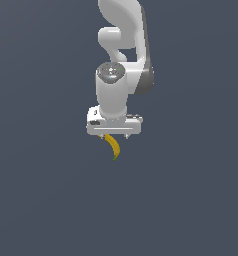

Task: Pick up the object and move it to a goal position.

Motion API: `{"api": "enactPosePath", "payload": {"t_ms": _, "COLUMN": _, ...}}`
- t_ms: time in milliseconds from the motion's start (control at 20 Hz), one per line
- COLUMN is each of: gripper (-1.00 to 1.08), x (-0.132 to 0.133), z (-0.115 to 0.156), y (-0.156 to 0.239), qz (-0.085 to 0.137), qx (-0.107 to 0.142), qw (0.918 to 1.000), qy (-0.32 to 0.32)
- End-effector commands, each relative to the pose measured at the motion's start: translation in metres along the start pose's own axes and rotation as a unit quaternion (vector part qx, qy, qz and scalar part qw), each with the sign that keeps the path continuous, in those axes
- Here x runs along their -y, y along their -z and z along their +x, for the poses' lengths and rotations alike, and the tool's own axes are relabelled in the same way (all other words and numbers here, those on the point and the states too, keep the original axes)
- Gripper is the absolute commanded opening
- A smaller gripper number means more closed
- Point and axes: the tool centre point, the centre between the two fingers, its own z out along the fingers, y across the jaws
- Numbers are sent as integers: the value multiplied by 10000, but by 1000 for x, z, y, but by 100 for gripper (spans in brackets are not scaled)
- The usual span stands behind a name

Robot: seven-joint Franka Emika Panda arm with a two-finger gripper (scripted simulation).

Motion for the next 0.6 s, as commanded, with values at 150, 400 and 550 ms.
{"api": "enactPosePath", "payload": {"t_ms": 150, "gripper": 100, "x": -4, "z": -4, "y": -8, "qz": -14, "qx": -2, "qw": 9998, "qy": 216}}
{"api": "enactPosePath", "payload": {"t_ms": 400, "gripper": 100, "x": -10, "z": -10, "y": -22, "qz": -34, "qx": -10, "qw": 9982, "qy": 597}}
{"api": "enactPosePath", "payload": {"t_ms": 550, "gripper": 100, "x": -14, "z": -16, "y": -33, "qz": -46, "qx": -16, "qw": 9958, "qy": 910}}
